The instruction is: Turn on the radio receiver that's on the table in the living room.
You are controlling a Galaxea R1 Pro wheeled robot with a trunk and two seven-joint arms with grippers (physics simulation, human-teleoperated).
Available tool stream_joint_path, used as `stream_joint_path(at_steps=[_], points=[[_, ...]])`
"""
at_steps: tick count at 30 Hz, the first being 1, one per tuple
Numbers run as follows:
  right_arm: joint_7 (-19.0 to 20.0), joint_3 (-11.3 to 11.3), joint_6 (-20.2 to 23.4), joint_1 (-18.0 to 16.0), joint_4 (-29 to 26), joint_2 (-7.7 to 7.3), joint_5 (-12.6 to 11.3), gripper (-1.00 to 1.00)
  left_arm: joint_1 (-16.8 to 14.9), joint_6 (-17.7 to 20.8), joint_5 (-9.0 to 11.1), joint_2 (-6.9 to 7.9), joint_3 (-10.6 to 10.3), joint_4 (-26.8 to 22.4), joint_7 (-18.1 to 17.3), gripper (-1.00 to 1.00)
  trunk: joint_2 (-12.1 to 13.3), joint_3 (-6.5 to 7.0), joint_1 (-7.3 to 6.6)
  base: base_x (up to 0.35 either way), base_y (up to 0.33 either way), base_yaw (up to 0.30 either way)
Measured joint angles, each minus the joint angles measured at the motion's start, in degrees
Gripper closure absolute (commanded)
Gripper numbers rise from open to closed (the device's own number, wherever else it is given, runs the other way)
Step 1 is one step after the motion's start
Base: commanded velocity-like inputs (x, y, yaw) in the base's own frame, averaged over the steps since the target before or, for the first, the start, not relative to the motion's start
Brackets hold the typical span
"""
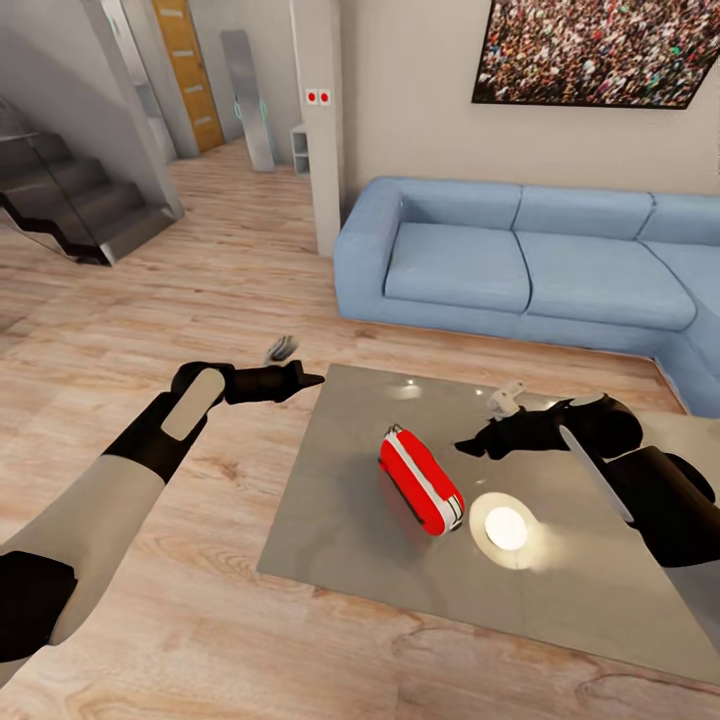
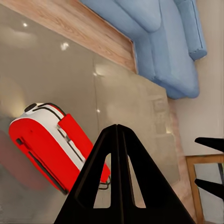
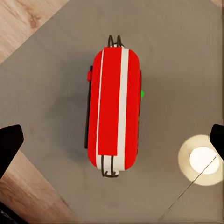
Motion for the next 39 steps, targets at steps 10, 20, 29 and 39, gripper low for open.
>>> stream_joint_path(at_steps=[10, 20, 29, 39], points=[[0.0, 0.0, -0.04, 0.0, 0.51, -1.0, -0.01, -1.0, -0.01, -0.08, 0.0, 0.0, -0.98, 0.2, 0.01, 1.0, 0.0, 0.92, 0.0, 0.0, 0.0, 0.0], [0.0, 0.0, -0.06, 0.0, 0.55, -2.31, -0.7, -1.0, 0.02, -0.08, 0.08, 0.0, -1.03, 0.3, -0.04, 1.0, 0.0, 1.83, 0.0, 0.0, 0.0, 0.0], [0.0, 0.0, -0.09, 0.0, 1.55, -2.9, -0.88, -1.0, 0.09, -0.08, 0.1, 0.0, -1.19, 0.35, -0.07, 1.0, 0.0, 2.65, 0.0, 0.0, 0.0, 0.0], [-0.02, -0.08, -4.63, -0.1, 8.53, -3.59, -0.83, -1.0, 0.27, -0.2, 0.14, 0.07, -4.98, 0.54, -0.03, 1.0, 0.0, 3.57, 0.0, 0.0, 0.0, 0.0]])
